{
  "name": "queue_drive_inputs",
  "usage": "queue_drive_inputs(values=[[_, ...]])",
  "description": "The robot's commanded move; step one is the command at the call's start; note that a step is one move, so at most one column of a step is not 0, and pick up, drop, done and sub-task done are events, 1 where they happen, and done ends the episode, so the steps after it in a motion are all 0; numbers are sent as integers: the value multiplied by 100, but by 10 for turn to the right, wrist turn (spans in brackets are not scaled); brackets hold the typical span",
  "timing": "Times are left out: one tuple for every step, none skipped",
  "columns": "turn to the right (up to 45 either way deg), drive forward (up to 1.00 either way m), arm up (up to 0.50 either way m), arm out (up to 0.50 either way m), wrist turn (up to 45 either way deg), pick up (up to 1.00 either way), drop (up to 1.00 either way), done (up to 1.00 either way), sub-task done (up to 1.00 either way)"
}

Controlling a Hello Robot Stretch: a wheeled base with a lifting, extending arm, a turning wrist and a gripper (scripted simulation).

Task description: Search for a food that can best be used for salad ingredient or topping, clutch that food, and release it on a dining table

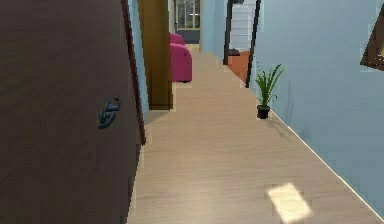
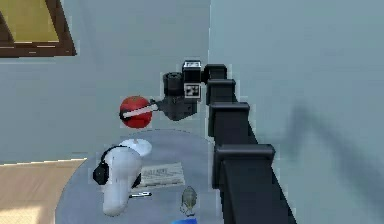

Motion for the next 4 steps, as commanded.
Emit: queue_drive_inputs(values=[[0,0,0,0,120,0,0,0,0],[0,0,-30,0,0,0,0,0,0],[0,0,0,0,0,0,100,0,0],[0,0,0,-10,0,0,0,0,0]])
